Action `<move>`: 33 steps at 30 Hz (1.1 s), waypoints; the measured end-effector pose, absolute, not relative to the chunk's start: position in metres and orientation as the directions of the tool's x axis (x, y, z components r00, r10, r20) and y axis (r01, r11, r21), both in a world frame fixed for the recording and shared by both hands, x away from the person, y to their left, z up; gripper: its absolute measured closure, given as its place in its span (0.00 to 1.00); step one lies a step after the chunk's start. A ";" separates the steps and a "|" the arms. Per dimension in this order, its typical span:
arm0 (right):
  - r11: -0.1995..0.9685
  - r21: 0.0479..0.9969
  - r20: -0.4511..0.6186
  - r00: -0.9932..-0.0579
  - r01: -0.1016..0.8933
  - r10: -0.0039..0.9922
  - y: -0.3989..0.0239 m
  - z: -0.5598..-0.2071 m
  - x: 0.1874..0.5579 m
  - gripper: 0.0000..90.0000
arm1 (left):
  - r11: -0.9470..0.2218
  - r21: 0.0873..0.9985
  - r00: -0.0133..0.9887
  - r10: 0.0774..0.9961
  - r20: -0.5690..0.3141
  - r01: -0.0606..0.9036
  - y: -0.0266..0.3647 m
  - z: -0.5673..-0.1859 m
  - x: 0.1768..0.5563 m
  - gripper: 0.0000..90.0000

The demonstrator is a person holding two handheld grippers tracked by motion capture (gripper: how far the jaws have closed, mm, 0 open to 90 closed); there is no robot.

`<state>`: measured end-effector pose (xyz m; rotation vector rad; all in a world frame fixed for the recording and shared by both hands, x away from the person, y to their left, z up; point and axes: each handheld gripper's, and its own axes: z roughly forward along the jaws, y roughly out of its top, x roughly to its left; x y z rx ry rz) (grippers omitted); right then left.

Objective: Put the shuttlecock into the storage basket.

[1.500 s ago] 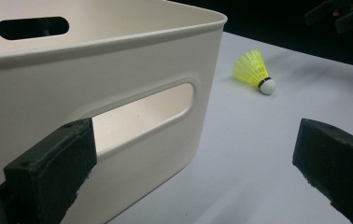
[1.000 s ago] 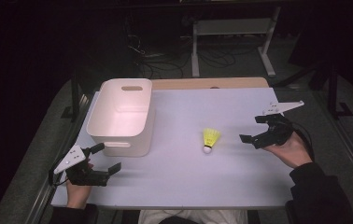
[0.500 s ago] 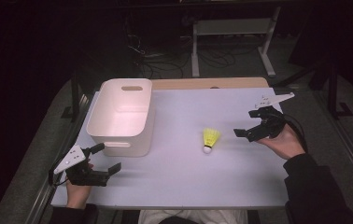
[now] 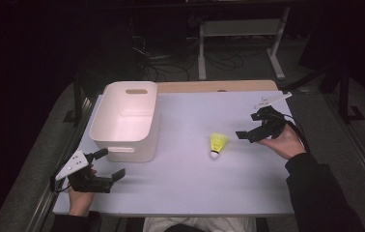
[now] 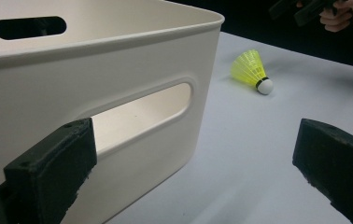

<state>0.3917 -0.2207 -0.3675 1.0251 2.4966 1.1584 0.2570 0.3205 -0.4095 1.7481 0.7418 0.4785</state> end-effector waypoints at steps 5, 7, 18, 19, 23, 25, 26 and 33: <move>0.466 0.713 0.105 -0.736 0.524 0.669 -0.217 -0.375 0.397 0.00 | -0.180 0.954 0.721 0.691 -0.051 0.240 0.320 -0.409 0.257 0.00; 0.471 0.707 0.104 -0.736 0.528 0.669 -0.215 -0.377 0.399 0.00 | -0.181 0.954 0.721 0.691 -0.050 0.239 0.321 -0.409 0.257 0.00; 0.454 0.700 0.133 -0.724 0.552 0.677 -0.214 -0.387 0.410 0.14 | -0.176 0.955 0.720 0.692 -0.052 0.238 0.321 -0.409 0.257 0.00; 0.454 0.697 0.136 -0.724 0.555 0.676 -0.214 -0.388 0.411 0.14 | -0.175 0.955 0.720 0.692 -0.053 0.238 0.321 -0.409 0.257 0.00; 0.465 0.682 0.135 -0.722 0.564 0.678 -0.214 -0.392 0.413 0.19 | -0.176 0.955 0.720 0.692 -0.052 0.238 0.321 -0.409 0.257 0.00; 0.466 0.680 0.136 -0.722 0.566 0.679 -0.214 -0.394 0.414 0.22 | -0.177 0.955 0.720 0.692 -0.051 0.238 0.321 -0.409 0.257 0.00; 0.464 0.679 0.139 -0.721 0.568 0.679 -0.214 -0.395 0.414 0.24 | -0.177 0.955 0.720 0.692 -0.052 0.239 0.321 -0.409 0.257 0.00; 0.466 0.667 0.131 -0.707 0.582 0.695 -0.213 -0.400 0.418 0.48 | -0.178 0.955 0.721 0.692 -0.051 0.238 0.321 -0.409 0.257 0.00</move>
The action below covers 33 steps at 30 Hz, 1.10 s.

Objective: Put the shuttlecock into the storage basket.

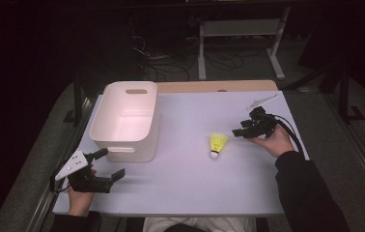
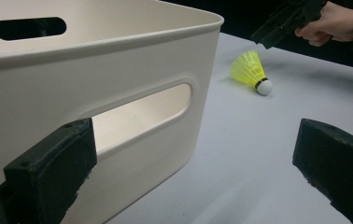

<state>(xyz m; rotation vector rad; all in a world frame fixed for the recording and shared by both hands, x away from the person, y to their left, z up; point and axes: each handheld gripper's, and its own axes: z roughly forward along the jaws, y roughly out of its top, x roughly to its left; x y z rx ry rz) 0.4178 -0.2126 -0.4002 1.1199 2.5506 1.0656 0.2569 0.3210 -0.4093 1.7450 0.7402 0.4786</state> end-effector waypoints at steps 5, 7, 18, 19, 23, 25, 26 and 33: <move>0.465 0.644 0.152 -0.698 0.607 0.700 -0.209 -0.406 0.419 0.63 | -0.177 0.955 0.720 0.692 -0.051 0.238 0.321 -0.409 0.257 0.00; 0.470 0.636 0.154 -0.698 0.612 0.700 -0.207 -0.408 0.420 0.69 | -0.178 0.955 0.721 0.691 -0.051 0.237 0.321 -0.409 0.257 0.00; 0.489 0.589 0.166 -0.688 0.643 0.706 -0.197 -0.420 0.422 0.98 | -0.175 0.956 0.720 0.692 -0.052 0.237 0.321 -0.409 0.257 0.00; 0.492 0.583 0.166 -0.687 0.647 0.707 -0.196 -0.421 0.422 0.98 | -0.176 0.955 0.720 0.692 -0.051 0.237 0.321 -0.409 0.257 0.00; 0.500 0.569 0.165 -0.687 0.653 0.708 -0.192 -0.426 0.422 0.98 | -0.175 0.956 0.721 0.691 -0.052 0.237 0.321 -0.409 0.257 0.00; 0.500 0.569 0.169 -0.688 0.653 0.706 -0.190 -0.428 0.422 0.98 | -0.176 0.955 0.721 0.691 -0.052 0.237 0.321 -0.409 0.257 0.00; 0.501 0.568 0.170 -0.689 0.652 0.704 -0.190 -0.429 0.422 0.98 | -0.176 0.955 0.721 0.691 -0.052 0.237 0.321 -0.409 0.257 0.00; 0.499 0.569 0.185 -0.692 0.654 0.697 -0.188 -0.432 0.421 0.98 | -0.178 0.955 0.722 0.690 -0.051 0.238 0.321 -0.409 0.257 0.00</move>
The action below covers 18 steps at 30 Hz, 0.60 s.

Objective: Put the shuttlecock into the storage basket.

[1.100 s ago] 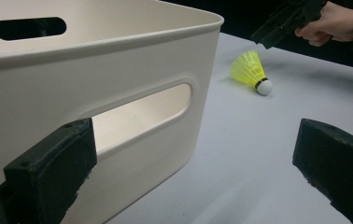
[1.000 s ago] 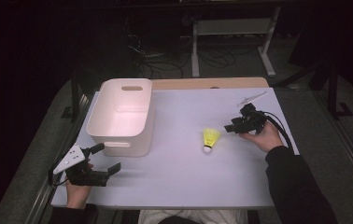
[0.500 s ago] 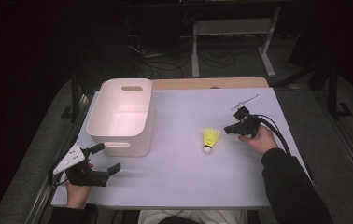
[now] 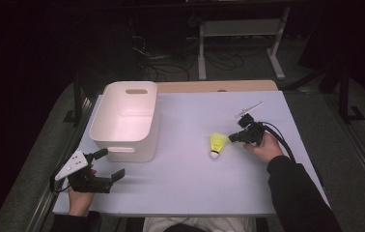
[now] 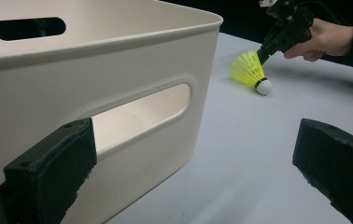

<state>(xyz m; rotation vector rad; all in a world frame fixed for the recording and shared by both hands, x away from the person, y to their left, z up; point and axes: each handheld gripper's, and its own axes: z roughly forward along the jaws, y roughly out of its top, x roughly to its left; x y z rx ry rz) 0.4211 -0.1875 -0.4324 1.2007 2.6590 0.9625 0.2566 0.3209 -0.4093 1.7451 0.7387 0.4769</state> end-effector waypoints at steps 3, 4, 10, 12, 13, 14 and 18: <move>0.497 0.572 0.191 -0.695 0.653 0.693 -0.186 -0.432 0.421 0.98 | -0.177 0.955 0.722 0.690 -0.051 0.237 0.321 -0.409 0.257 0.00; 0.500 0.574 0.188 -0.698 0.649 0.691 -0.185 -0.432 0.421 0.98 | -0.177 0.955 0.722 0.690 -0.052 0.238 0.321 -0.409 0.257 0.00; 0.489 0.589 0.201 -0.703 0.644 0.682 -0.183 -0.433 0.420 0.98 | -0.180 0.954 0.723 0.689 -0.050 0.238 0.321 -0.409 0.257 0.00; 0.488 0.593 0.201 -0.704 0.641 0.681 -0.182 -0.432 0.420 0.98 | -0.180 0.954 0.723 0.689 -0.050 0.238 0.321 -0.409 0.257 0.00; 0.484 0.596 0.207 -0.704 0.641 0.679 -0.182 -0.432 0.419 0.98 | -0.179 0.955 0.723 0.689 -0.052 0.238 0.321 -0.409 0.257 0.00; 0.479 0.603 0.209 -0.705 0.638 0.677 -0.182 -0.432 0.419 0.98 | -0.179 0.955 0.723 0.689 -0.051 0.238 0.321 -0.409 0.257 0.00; 0.451 0.625 0.239 -0.706 0.637 0.666 -0.181 -0.429 0.419 0.98 | -0.179 0.955 0.724 0.688 -0.052 0.238 0.321 -0.409 0.257 0.00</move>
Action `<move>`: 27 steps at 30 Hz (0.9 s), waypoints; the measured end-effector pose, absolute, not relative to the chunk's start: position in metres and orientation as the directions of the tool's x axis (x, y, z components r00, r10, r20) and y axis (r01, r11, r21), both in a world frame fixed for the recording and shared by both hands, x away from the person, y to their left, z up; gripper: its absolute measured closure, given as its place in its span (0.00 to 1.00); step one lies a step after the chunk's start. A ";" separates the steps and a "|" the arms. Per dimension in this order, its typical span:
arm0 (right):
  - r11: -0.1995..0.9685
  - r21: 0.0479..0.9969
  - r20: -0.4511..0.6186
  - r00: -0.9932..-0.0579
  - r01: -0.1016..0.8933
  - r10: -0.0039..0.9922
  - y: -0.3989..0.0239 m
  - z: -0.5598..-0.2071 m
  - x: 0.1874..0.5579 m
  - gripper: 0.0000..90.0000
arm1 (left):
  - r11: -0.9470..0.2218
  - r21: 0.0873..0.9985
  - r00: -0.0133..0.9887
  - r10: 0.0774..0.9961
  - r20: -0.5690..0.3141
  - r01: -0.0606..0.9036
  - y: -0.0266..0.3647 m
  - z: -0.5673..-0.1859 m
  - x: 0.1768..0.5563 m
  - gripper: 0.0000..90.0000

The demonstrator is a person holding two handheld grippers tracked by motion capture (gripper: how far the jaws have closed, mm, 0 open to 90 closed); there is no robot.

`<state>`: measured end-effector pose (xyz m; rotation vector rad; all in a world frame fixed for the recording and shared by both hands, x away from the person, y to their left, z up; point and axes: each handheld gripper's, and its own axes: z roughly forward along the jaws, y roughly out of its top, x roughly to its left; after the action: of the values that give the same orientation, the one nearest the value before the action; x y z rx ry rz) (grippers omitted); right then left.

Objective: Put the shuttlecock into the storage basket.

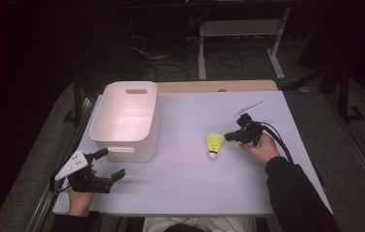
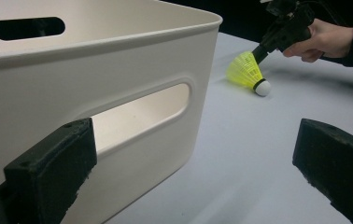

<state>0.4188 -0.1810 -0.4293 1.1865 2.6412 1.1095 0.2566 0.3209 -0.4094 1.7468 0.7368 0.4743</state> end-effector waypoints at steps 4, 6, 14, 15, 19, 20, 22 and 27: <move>0.461 0.621 0.233 -0.710 0.635 0.664 -0.177 -0.431 0.419 0.98 | -0.177 0.955 0.724 0.688 -0.053 0.238 0.321 -0.409 0.257 0.00; 0.465 0.617 0.233 -0.712 0.634 0.662 -0.174 -0.433 0.419 0.98 | -0.178 0.955 0.724 0.688 -0.052 0.238 0.321 -0.409 0.257 0.00; 0.481 0.619 0.230 -0.729 0.621 0.645 -0.160 -0.434 0.420 0.98 | -0.177 0.955 0.725 0.687 -0.052 0.236 0.321 -0.409 0.257 0.00; 0.485 0.619 0.230 -0.733 0.618 0.640 -0.159 -0.434 0.420 0.98 | -0.177 0.955 0.725 0.687 -0.052 0.236 0.321 -0.409 0.257 0.00; 0.495 0.620 0.228 -0.743 0.609 0.629 -0.151 -0.433 0.421 0.98 | -0.177 0.955 0.725 0.687 -0.052 0.236 0.321 -0.409 0.256 0.00; 0.497 0.620 0.229 -0.746 0.607 0.625 -0.149 -0.433 0.421 0.98 | -0.177 0.955 0.725 0.687 -0.052 0.236 0.321 -0.409 0.256 0.00; 0.498 0.621 0.231 -0.749 0.605 0.621 -0.146 -0.433 0.422 0.98 | -0.177 0.955 0.725 0.687 -0.052 0.236 0.321 -0.409 0.256 0.00; 0.508 0.624 0.231 -0.761 0.594 0.606 -0.138 -0.433 0.422 0.98 | -0.177 0.956 0.726 0.686 -0.052 0.236 0.321 -0.409 0.256 0.00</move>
<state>0.4219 -0.1379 -0.4326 1.0793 2.7130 1.1128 0.2564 0.3210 -0.4092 1.7444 0.7333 0.4722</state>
